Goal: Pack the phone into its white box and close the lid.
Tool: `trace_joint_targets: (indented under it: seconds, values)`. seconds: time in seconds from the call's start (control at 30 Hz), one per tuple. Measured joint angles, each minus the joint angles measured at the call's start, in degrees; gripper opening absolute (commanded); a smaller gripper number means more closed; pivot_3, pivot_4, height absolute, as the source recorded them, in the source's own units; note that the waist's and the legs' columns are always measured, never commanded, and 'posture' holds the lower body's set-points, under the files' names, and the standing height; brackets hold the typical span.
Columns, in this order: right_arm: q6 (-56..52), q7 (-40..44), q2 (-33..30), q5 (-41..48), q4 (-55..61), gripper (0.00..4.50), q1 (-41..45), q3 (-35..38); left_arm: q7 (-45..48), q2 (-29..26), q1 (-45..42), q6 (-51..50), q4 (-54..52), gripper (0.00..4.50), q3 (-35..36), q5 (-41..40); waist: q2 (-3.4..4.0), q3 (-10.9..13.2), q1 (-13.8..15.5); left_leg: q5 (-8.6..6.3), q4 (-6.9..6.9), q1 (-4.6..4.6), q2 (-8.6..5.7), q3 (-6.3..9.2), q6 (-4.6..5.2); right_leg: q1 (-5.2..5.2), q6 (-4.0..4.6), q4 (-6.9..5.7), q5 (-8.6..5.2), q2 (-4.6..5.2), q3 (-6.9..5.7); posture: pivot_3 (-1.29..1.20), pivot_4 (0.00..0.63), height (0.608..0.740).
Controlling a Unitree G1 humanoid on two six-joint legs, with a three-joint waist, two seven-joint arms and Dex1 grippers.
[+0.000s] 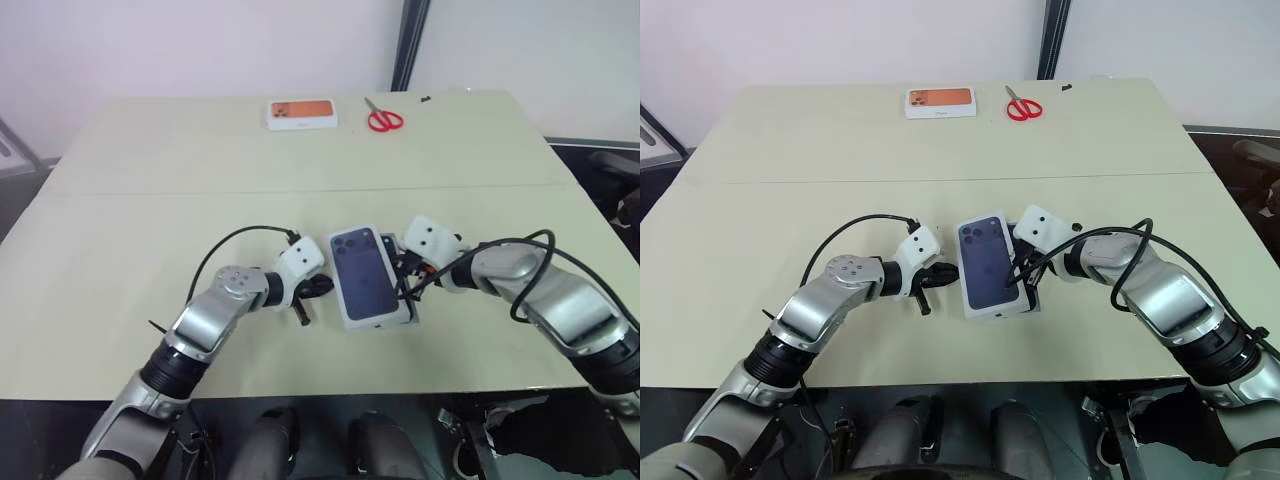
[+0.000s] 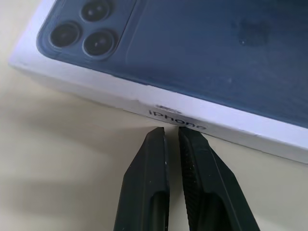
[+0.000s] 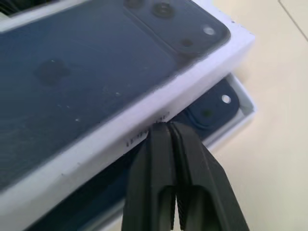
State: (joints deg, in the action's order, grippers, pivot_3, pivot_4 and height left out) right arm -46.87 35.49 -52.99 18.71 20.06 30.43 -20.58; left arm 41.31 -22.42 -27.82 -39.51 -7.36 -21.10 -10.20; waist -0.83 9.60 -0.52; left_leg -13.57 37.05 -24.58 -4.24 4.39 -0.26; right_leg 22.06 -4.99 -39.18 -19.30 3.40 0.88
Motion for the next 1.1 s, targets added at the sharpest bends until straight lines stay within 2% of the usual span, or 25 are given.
trace_joint_targets:
  seconds: [0.17,0.6,1.1]
  values:
    - [-0.5,1.2,0.0,-2.5,1.1,0.01,-0.9,1.7,-0.2,2.1,0.0,0.0,0.1,0.5,0.0,-0.2,0.0,0.0,0.0,0.0,0.01,0.0,0.0,0.0,-0.01,0.0,0.0,0.0,0.0,0.0,0.0,0.0,0.15,0.74]
    - [-2.9,4.8,-1.1,-5.2,4.6,0.01,-5.5,5.4,0.5,2.5,-1.9,0.0,0.1,0.5,-0.2,-0.1,0.0,0.0,0.1,0.0,0.02,0.0,-0.01,0.0,-0.01,-0.02,0.0,0.0,0.0,0.0,0.0,0.0,0.15,0.74]
    - [-4.0,6.3,-1.0,-6.6,6.5,0.01,-7.9,6.2,1.1,4.4,-2.3,0.8,0.4,0.5,-1.1,1.1,0.0,0.0,0.2,0.01,0.04,0.0,-0.01,0.0,-0.01,-0.03,0.0,-0.01,0.0,0.0,0.0,0.0,0.15,0.74]
